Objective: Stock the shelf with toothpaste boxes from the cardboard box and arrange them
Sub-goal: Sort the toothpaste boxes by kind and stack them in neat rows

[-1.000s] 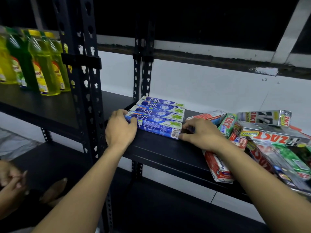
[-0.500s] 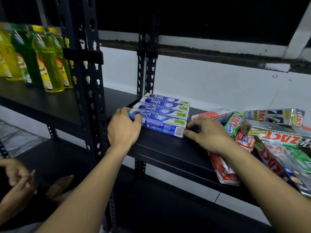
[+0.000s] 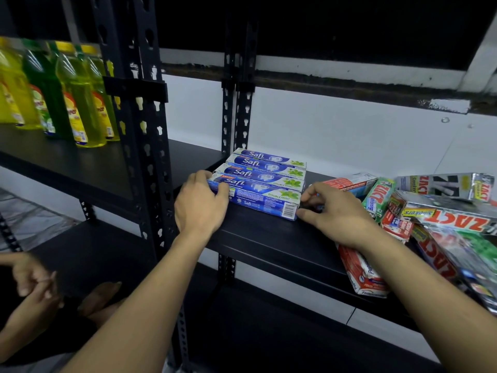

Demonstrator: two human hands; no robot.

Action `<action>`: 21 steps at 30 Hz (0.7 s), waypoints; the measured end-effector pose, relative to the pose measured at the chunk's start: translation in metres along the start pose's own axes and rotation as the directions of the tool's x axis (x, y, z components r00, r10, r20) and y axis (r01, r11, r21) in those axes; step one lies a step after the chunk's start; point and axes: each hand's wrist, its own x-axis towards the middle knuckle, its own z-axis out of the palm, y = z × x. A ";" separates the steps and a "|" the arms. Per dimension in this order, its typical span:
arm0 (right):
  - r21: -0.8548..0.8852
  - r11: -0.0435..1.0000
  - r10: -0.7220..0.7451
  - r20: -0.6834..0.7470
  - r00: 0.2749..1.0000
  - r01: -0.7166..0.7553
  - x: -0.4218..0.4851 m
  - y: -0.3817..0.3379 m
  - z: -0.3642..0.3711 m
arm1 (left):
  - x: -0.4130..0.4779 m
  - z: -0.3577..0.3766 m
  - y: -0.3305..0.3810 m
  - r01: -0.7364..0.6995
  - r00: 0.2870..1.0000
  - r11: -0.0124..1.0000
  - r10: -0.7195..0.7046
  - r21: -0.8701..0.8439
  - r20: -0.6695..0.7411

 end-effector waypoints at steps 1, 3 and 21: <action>-0.004 1.000 0.001 0.003 1.000 -0.001 0.000 0.000 0.000 | 0.000 0.000 0.000 -0.001 1.000 1.000 0.001 0.003 0.003; -0.005 1.000 0.001 0.007 1.000 -0.001 0.000 0.000 0.000 | 0.000 0.000 0.000 -0.002 1.000 1.000 0.002 0.010 0.007; 0.019 1.000 0.003 0.010 1.000 -0.003 0.001 0.002 0.001 | -0.001 0.000 0.001 -0.003 1.000 1.000 0.003 0.022 -0.005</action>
